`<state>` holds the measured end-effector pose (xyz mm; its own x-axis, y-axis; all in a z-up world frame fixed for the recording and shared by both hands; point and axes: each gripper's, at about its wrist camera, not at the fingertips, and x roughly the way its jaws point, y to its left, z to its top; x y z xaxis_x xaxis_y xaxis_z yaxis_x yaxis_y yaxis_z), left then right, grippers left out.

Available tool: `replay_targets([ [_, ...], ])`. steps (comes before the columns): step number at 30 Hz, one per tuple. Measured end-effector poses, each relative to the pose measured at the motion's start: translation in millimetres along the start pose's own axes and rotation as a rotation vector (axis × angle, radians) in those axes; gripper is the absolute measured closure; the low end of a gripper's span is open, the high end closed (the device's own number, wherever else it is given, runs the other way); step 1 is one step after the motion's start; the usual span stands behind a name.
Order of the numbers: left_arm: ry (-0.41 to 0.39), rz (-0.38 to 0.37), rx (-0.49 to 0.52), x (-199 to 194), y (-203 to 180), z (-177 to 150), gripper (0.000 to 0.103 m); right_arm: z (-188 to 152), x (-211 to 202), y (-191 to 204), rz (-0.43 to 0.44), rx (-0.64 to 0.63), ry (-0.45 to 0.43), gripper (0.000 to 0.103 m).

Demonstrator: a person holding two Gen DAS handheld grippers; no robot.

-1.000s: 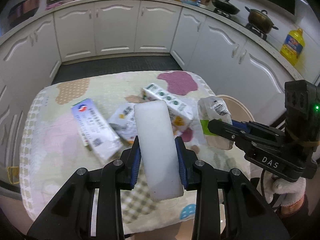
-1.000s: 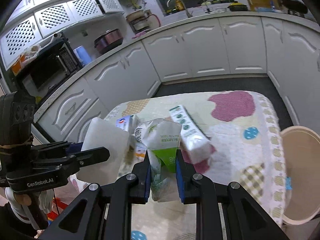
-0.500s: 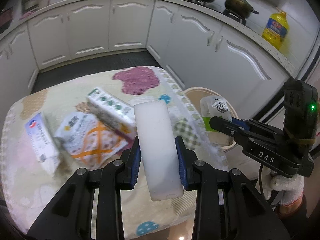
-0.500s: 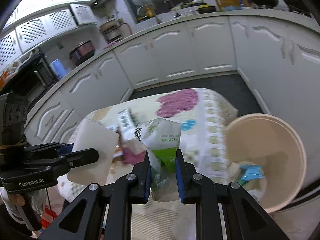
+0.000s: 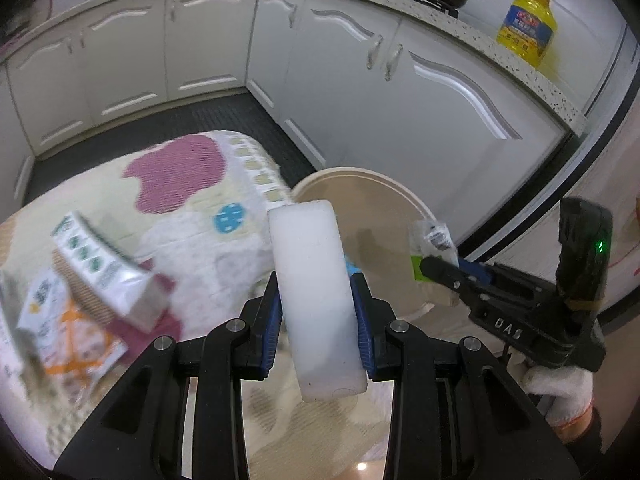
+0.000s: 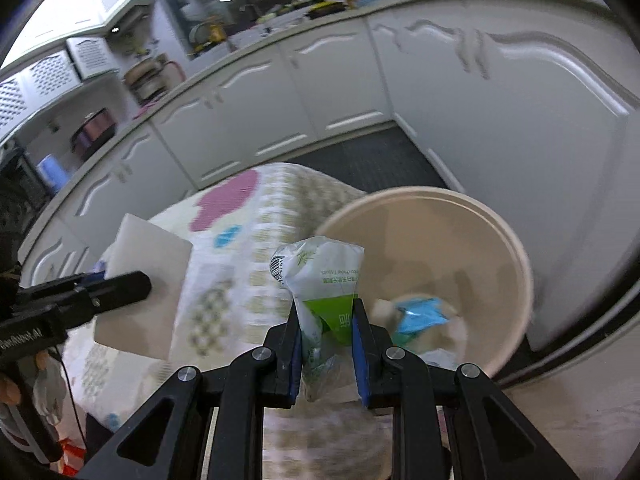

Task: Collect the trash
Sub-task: 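Carry the plastic bag and white sponge over the beige bin, then open both grippers over the beige bin to drop bag and sponge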

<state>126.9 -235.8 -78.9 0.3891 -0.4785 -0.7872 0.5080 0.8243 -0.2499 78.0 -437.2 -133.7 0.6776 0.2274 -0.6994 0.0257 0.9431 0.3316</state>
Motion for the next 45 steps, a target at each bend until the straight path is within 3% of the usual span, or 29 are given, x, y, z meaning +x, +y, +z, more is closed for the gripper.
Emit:
replay_targets([
  [10,0.039,-0.055,0.004,53,-27,25,0.073,-2,16,-37,-0.064,0.062,0.027,0.083],
  [20,0.069,-0.047,0.004,92,-38,37,0.073,-3,35,-62,-0.09,0.118,0.059,0.083],
  [37,0.108,-0.028,-0.019,126,-33,41,0.073,-3,67,-68,-0.123,0.139,0.107,0.083],
  [39,0.109,-0.031,-0.023,127,-33,41,0.072,-2,69,-68,-0.125,0.14,0.109,0.079],
  [41,0.109,-0.039,-0.031,127,-32,41,0.072,-1,69,-69,-0.129,0.149,0.103,0.064],
  [45,0.113,-0.041,-0.043,125,-29,39,0.07,-1,67,-71,-0.129,0.167,0.094,0.061],
])
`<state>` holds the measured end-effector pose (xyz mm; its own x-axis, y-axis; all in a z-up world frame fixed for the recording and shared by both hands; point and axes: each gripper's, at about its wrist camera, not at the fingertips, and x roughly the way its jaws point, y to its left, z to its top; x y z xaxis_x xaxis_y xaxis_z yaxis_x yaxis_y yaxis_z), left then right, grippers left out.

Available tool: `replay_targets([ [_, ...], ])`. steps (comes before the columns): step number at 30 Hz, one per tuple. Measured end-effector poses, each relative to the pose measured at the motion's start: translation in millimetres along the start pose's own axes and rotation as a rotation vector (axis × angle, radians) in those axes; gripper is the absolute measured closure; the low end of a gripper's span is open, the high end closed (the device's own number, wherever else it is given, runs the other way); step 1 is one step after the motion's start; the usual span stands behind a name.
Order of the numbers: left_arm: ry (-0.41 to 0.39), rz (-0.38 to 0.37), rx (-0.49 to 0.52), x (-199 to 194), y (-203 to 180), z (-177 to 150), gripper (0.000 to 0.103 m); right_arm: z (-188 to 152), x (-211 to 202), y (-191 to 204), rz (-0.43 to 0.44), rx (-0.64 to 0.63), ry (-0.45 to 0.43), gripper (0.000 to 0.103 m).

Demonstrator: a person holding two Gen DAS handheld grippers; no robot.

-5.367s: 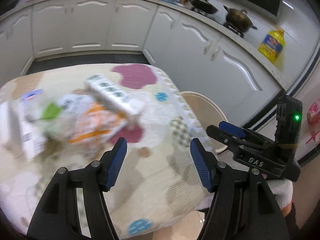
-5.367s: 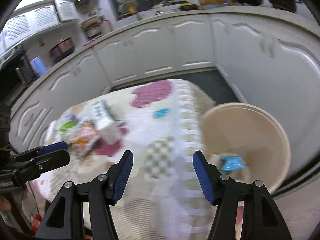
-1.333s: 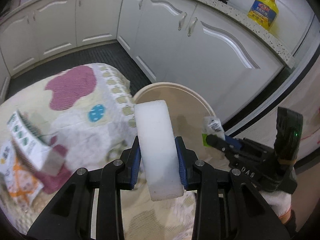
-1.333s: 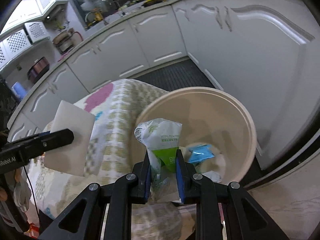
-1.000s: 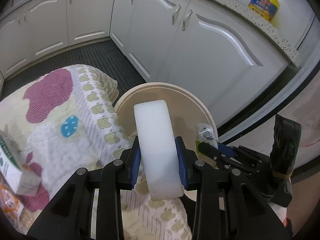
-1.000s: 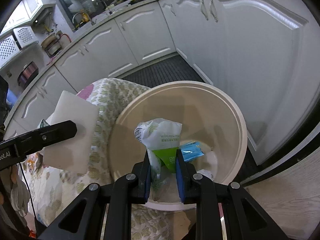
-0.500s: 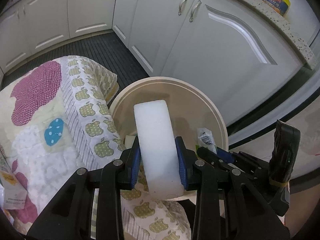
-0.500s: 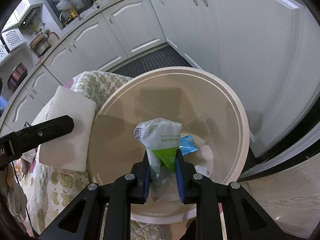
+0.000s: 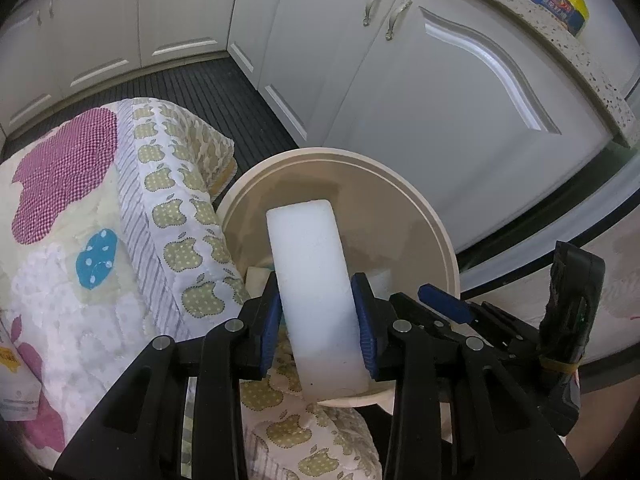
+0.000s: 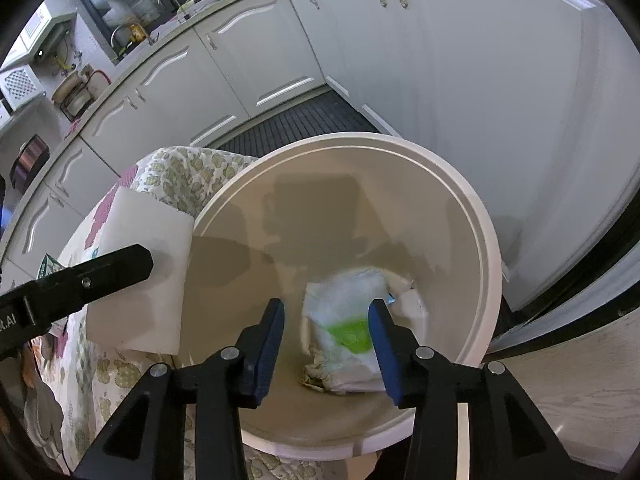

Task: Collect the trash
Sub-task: 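Open both grippers over the beige bin to drop bag and sponge, then move both open grippers back over the table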

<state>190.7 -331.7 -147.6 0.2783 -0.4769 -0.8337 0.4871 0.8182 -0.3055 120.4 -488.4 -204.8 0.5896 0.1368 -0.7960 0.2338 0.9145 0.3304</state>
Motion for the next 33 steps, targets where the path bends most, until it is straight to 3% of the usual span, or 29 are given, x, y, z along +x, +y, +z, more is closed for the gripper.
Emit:
replay_targets([
  [3,-0.001,-0.001,-0.005,-3,1,-2,0.069,0,-2,0,-0.004,-0.005,-0.003,0.061],
  [8,0.001,-0.012,-0.015,-5,3,-5,0.054,-2,-4,3,-0.001,-0.006,-0.001,0.061],
  [33,-0.048,0.014,-0.007,-43,6,-24,0.053,-10,-25,19,0.005,-0.041,-0.018,0.06],
])
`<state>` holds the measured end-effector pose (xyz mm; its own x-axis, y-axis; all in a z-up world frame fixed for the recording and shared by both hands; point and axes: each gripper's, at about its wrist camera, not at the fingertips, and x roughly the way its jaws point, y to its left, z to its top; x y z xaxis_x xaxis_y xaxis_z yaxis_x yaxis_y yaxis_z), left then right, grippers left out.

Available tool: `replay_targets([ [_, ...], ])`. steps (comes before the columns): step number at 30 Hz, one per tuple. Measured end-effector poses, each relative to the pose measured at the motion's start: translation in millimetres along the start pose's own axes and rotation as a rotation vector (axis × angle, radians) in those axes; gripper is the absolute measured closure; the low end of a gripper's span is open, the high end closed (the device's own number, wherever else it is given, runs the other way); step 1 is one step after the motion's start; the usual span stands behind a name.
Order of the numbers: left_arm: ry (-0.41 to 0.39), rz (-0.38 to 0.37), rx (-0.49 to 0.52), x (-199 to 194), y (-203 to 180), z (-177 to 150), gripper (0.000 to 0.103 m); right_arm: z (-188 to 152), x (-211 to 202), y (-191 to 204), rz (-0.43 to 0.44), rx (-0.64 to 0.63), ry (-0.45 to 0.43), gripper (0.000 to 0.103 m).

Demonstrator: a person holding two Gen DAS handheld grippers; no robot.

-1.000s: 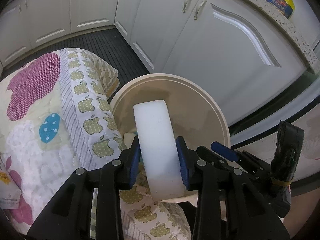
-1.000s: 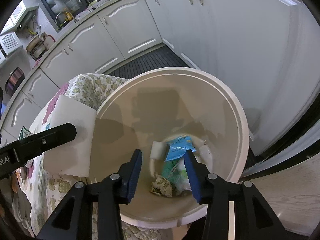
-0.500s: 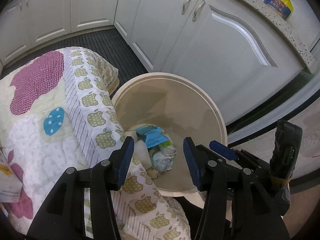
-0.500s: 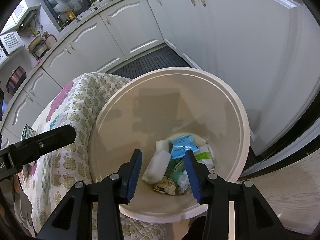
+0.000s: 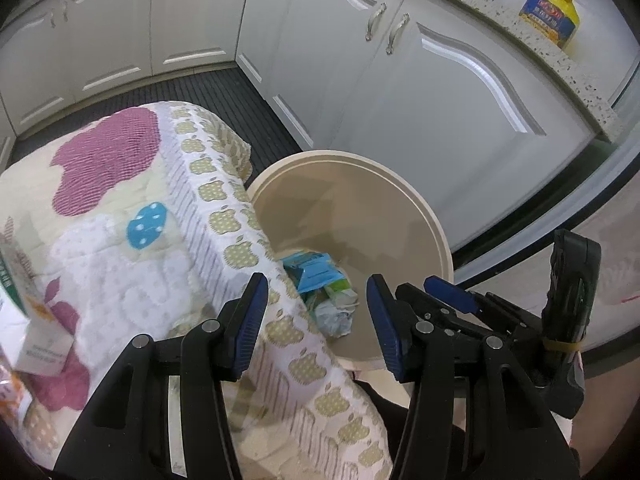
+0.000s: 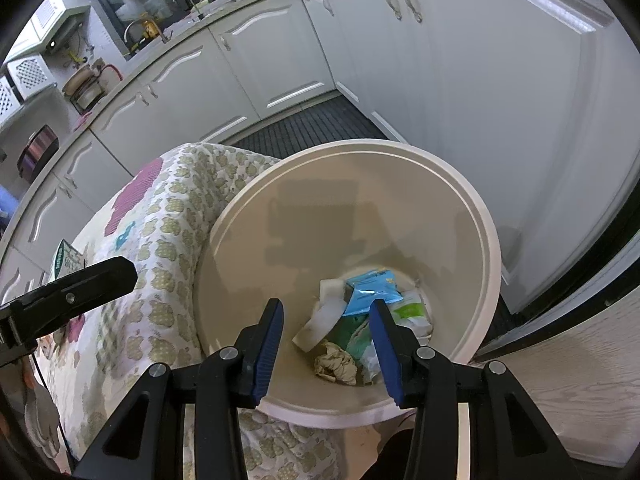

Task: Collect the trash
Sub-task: 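Move both open grippers back over the table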

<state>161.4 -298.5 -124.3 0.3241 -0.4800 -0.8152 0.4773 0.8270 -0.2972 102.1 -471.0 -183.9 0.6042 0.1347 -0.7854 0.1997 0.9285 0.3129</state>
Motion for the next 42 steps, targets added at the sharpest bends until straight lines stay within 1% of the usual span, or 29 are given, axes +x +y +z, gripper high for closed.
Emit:
replay_targets([
  [6,-0.02,0.016,-0.005,-18,6,-10,0.053,-1,-10,12,0.007,-0.027,-0.013,0.06],
  [13,-0.045,0.016,-0.006,-45,14,-25,0.053,-3,-28,40,0.031,-0.077,-0.039,0.059],
  [17,-0.059,0.011,-0.022,-65,24,-37,0.053,-4,-33,60,0.054,-0.114,-0.046,0.059],
  [21,-0.068,0.022,-0.05,-85,42,-50,0.053,-4,-35,82,0.082,-0.147,-0.045,0.059],
  [25,-0.092,0.048,-0.085,-108,65,-61,0.053,-5,-33,106,0.112,-0.187,-0.041,0.059],
  [28,-0.106,0.083,-0.114,-126,85,-69,0.053,-6,-32,126,0.135,-0.217,-0.038,0.059],
  [34,-0.13,0.153,-0.202,-165,138,-86,0.053,-6,-28,169,0.182,-0.291,-0.032,0.057],
  [36,-0.128,0.177,-0.236,-175,159,-93,0.053,-7,-26,183,0.194,-0.319,-0.027,0.053],
  [37,-0.126,0.185,-0.254,-180,169,-96,0.051,-6,-23,192,0.202,-0.337,-0.022,0.052],
  [39,-0.126,0.205,-0.3,-189,190,-103,0.048,-6,-18,207,0.213,-0.366,-0.012,0.052],
  [42,-0.134,0.24,-0.359,-200,216,-110,0.048,-5,-11,227,0.226,-0.401,0.0,0.052],
])
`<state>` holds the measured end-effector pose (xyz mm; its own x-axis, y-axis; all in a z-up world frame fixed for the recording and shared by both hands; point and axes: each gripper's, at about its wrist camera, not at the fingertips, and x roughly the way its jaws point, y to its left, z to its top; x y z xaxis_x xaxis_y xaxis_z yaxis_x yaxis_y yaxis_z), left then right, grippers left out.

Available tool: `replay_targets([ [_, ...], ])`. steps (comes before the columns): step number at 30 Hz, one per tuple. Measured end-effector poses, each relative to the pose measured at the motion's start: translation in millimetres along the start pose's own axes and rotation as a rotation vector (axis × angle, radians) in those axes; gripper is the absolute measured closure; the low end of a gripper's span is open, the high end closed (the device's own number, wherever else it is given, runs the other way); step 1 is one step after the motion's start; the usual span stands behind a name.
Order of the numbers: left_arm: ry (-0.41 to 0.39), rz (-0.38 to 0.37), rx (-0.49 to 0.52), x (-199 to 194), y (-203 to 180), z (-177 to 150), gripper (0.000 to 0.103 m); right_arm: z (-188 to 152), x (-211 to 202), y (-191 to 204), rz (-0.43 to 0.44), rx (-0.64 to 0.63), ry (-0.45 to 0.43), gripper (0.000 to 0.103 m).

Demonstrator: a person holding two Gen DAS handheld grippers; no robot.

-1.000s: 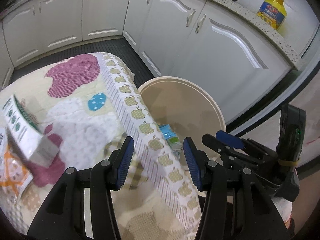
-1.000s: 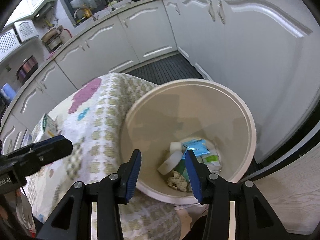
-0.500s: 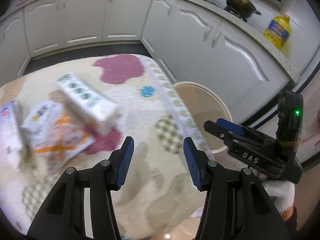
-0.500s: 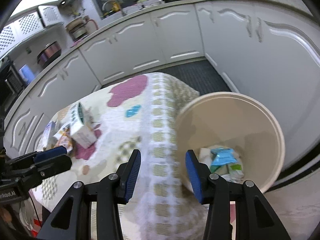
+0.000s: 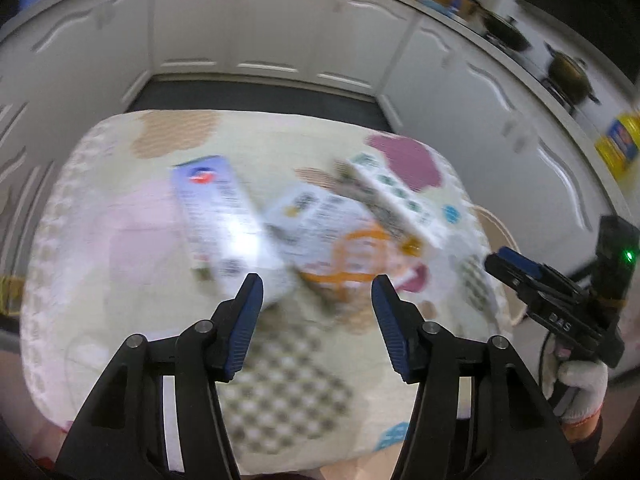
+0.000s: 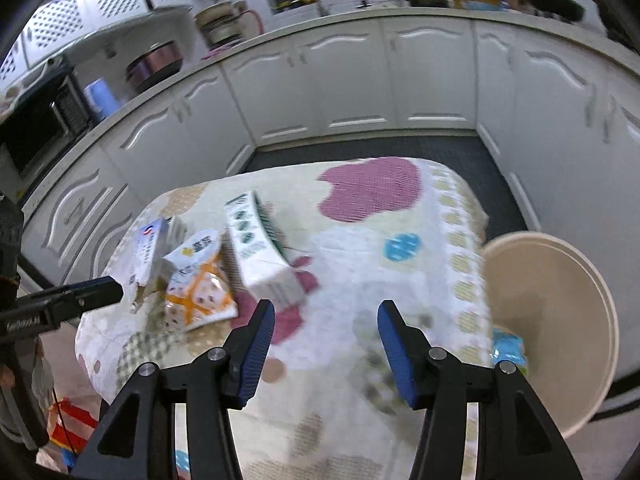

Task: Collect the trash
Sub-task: 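Move both open grippers back over the table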

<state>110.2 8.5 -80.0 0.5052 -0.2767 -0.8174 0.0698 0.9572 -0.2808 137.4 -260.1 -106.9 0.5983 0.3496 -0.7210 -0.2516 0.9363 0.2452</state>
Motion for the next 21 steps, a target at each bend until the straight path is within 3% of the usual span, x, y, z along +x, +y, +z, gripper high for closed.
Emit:
replay_targets([
  [4,0.002,0.036,-0.068,0,29,9,0.041,14,15,21,0.017,-0.053,0.01,0.051],
  [10,0.019,0.065,-0.155,18,54,30,0.041,32,34,42,0.024,-0.11,0.027,0.045],
  [21,0.044,0.136,-0.181,50,51,51,0.041,50,73,59,0.02,-0.179,0.071,0.044],
])
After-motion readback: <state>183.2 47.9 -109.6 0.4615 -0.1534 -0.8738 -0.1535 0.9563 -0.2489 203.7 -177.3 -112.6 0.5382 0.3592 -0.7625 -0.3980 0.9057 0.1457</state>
